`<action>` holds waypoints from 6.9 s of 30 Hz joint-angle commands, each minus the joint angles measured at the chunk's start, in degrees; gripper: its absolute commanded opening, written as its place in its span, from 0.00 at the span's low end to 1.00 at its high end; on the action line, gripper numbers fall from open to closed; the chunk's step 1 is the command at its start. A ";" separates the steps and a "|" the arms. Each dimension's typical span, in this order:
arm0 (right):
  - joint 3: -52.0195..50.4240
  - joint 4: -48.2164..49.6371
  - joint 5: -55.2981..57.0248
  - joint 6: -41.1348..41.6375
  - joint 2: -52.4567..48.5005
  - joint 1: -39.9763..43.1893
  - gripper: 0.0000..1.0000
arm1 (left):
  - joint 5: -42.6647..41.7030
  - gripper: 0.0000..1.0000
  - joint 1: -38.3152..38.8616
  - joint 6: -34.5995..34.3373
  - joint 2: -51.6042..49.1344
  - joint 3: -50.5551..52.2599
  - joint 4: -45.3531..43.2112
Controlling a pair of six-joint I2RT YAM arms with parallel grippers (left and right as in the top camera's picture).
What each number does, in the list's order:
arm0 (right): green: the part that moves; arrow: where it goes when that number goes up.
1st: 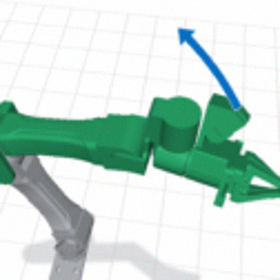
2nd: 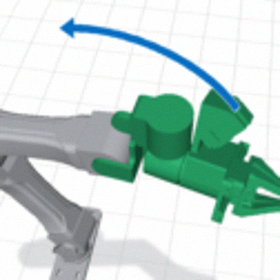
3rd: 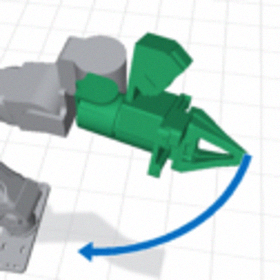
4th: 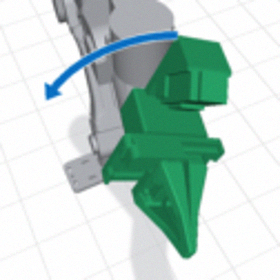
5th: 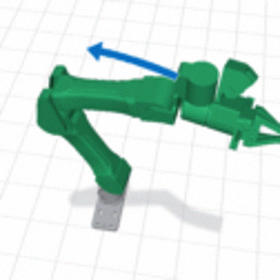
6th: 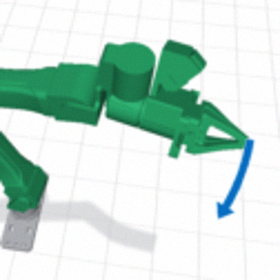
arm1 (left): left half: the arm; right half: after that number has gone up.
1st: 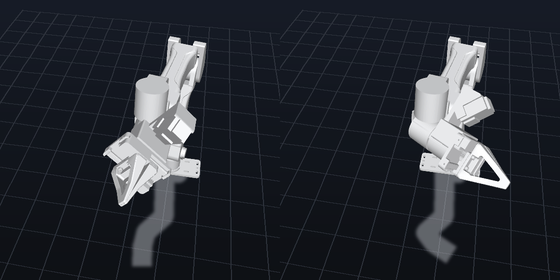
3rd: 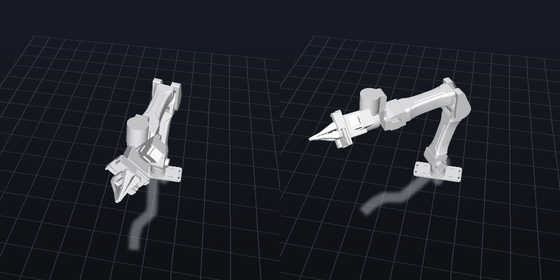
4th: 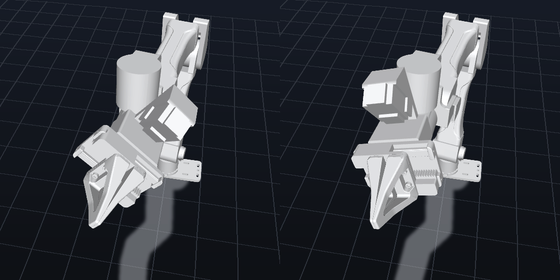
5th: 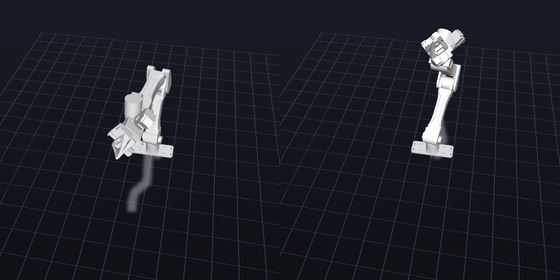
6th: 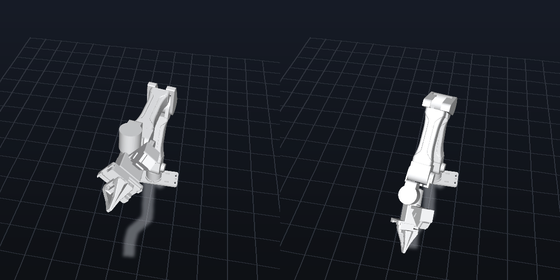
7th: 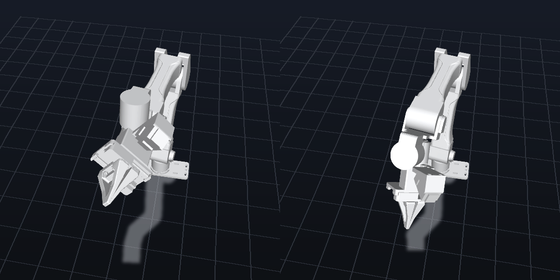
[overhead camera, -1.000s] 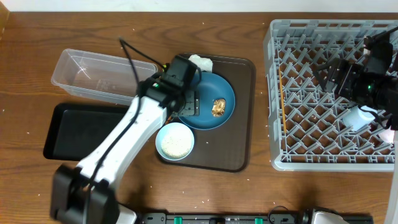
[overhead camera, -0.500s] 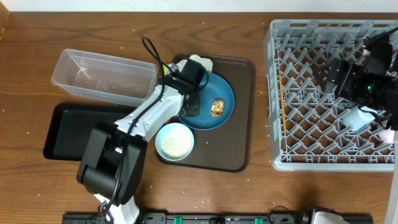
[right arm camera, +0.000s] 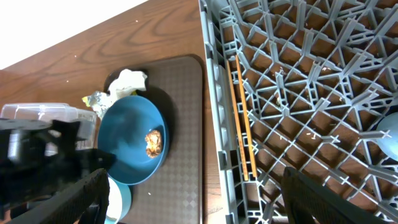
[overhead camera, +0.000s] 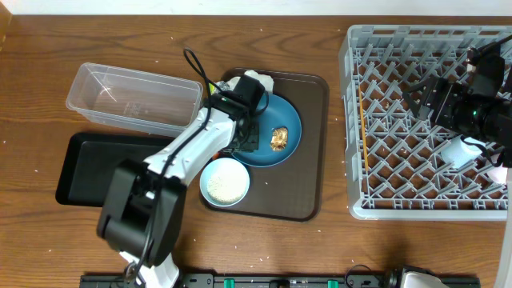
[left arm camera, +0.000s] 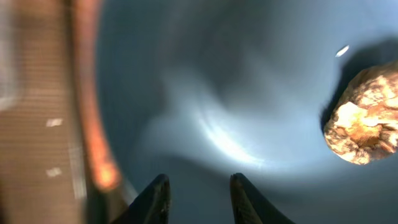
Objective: Sort waste into correct bins and load items into the dishwasher rack
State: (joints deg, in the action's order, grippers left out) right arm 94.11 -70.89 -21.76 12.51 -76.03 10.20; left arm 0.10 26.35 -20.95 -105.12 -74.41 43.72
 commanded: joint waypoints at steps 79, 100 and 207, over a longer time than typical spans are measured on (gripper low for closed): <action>0.26 1.31 0.57 -1.01 -0.07 -0.90 0.82 | 56.13 0.06 -31.43 -21.53 34.62 -1.66 44.65; 0.26 2.03 0.52 -0.76 -0.07 -0.90 0.83 | 72.15 0.06 -24.50 -14.67 12.70 -1.70 46.27; 0.17 49.62 87.43 -51.65 -33.31 -0.90 0.01 | -4.44 0.98 10.01 6.12 34.10 -18.08 10.69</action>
State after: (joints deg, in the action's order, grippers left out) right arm 93.91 -20.38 66.85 -41.69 -108.84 9.21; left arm -4.16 36.45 -15.03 -71.88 -91.83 54.06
